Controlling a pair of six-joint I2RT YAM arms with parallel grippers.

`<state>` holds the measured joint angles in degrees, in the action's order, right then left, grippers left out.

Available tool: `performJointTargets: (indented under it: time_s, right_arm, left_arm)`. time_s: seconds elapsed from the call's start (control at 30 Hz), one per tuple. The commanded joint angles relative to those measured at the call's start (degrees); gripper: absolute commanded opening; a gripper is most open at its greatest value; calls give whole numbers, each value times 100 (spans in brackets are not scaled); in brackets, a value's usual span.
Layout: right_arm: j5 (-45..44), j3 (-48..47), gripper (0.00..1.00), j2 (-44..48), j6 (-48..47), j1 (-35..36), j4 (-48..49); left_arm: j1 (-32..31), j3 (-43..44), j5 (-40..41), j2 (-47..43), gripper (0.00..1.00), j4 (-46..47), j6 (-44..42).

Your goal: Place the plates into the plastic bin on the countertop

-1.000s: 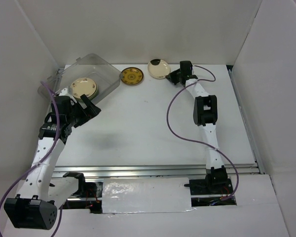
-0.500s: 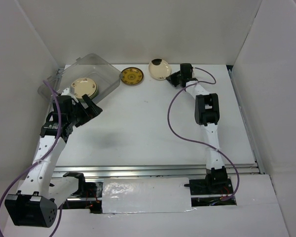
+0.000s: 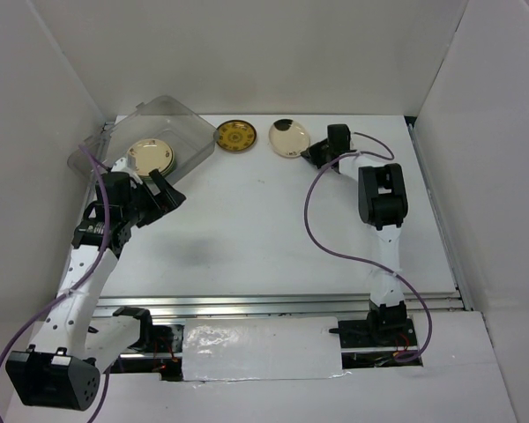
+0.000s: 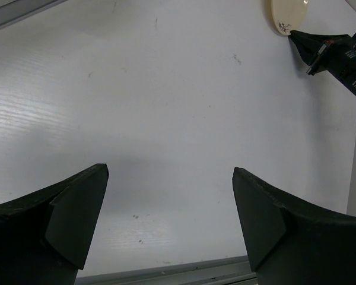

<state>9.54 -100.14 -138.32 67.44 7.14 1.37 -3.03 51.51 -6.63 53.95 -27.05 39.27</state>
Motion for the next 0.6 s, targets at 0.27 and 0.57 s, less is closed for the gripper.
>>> performJointTargets:
  time_s: [0.27,0.57]
  right_arm:
    - [153,-1183,40,-476,-301,33,-874]
    - [74,-2290,25,-951,-460,86,-1701]
  left_arm:
    - [-119,123,285,-148,99,-99,-59]
    - [-119,114,303,-131,99,-116,-86]
